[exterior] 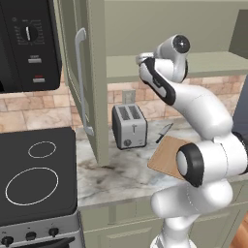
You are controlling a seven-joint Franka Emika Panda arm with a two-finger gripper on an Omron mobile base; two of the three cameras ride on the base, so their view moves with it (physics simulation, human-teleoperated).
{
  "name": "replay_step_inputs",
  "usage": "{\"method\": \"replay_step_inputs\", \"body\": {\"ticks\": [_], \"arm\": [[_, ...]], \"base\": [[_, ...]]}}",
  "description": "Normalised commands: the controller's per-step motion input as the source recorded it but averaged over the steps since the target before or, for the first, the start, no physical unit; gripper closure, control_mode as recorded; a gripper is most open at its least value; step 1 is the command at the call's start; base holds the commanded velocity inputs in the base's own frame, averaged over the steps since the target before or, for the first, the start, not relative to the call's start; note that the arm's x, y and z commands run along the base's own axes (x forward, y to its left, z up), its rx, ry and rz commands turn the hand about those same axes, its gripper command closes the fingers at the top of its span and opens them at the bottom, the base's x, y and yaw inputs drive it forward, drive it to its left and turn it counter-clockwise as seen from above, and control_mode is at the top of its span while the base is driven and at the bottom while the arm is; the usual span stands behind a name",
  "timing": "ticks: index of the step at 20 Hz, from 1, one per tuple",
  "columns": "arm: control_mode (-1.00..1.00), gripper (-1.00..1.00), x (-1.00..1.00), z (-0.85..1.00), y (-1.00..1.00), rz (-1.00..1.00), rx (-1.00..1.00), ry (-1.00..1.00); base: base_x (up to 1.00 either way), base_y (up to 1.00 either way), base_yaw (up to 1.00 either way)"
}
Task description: Pick the bread, place it on the cutting board, pick the jam, place it on the counter, and close the cabinet.
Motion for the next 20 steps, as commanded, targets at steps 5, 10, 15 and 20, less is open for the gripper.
{"method": "replay_step_inputs", "body": {"ticks": [5,10,15,20], "arm": [[-1.00,-1.00,0.19,-0.11,0.00,0.00,0.00,0.00],[-1.00,-1.00,0.20,-0.04,0.02,0.00,0.00,0.00],[-1.00,-1.00,0.23,0.00,0.00,0.00,0.00,0.00],[-1.00,-1.00,0.18,0.00,0.00,0.00,0.00,0.00]], "base": [[0.00,0.00,0.00],[0.00,0.00,0.00],[0.00,0.00,0.00],[0.00,0.00,0.00]]}}
